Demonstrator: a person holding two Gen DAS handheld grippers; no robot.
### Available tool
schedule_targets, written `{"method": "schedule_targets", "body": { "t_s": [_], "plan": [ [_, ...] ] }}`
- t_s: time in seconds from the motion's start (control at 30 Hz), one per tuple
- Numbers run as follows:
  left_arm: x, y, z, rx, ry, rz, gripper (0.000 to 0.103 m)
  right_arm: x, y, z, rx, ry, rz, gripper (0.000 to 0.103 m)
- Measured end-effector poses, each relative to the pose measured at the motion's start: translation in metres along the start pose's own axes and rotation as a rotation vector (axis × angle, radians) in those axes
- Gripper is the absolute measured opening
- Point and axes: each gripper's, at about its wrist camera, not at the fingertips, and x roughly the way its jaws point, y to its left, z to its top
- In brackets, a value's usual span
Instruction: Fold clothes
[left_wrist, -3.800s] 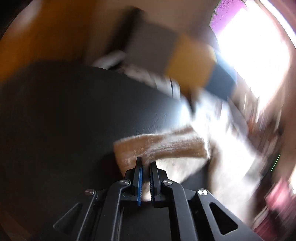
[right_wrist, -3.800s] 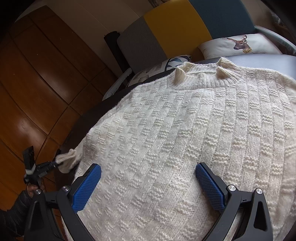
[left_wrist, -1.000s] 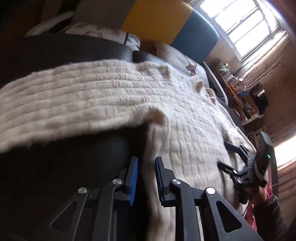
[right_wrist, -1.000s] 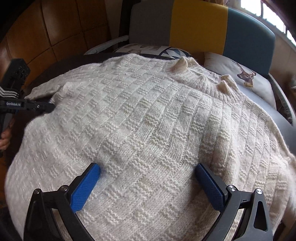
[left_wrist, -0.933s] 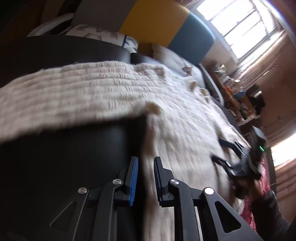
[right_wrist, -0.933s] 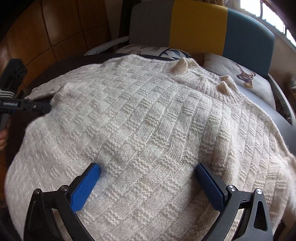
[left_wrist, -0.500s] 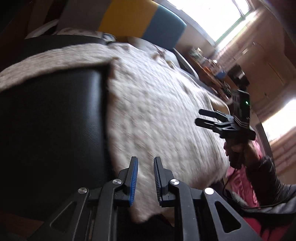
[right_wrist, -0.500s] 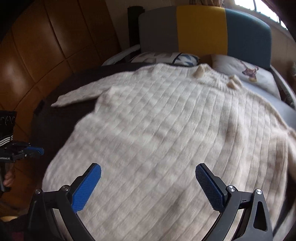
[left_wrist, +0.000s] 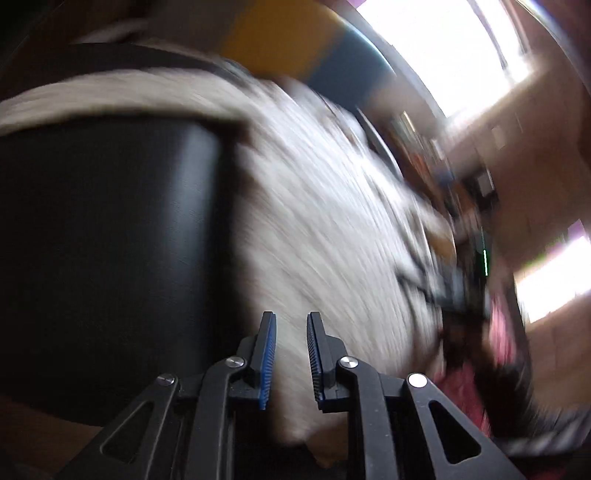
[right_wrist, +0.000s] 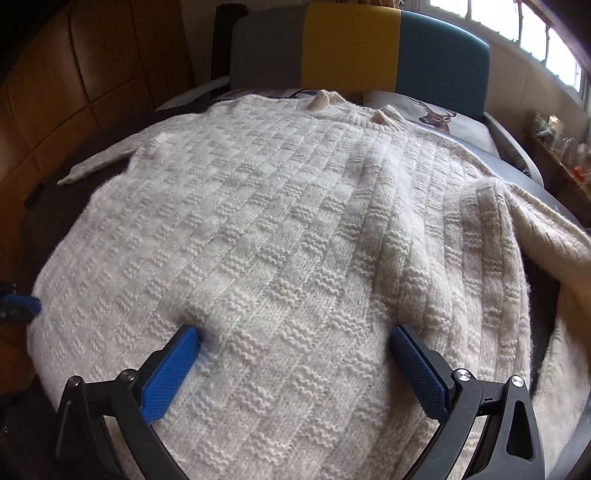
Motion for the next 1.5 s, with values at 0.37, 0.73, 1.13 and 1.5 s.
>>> {"method": "schedule_targets", "body": {
  "t_s": [0.37,0.73,1.13,1.5],
  "plan": [
    [-0.113,0.214,0.099,-0.595,-0.385,0.055,0.020,0.005,0.014,0.007,0.026,0.004,-0.025,0.103],
    [-0.061,0.258,0.139,-0.781,-0.347,0.044,0.021,0.012,0.014,0.014,0.042,0.014,-0.050,0.103],
    [-0.045,0.274,0.156,-0.933,-0.369,-0.022,0.019,0.002,0.004,0.004,0.019,-0.002,-0.034,0.103],
    [-0.070,0.236,0.135,-0.748,-0.460,0.278,0.004,0.002,0.003,0.002,0.024,-0.024,-0.037,0.103]
  ]
}}
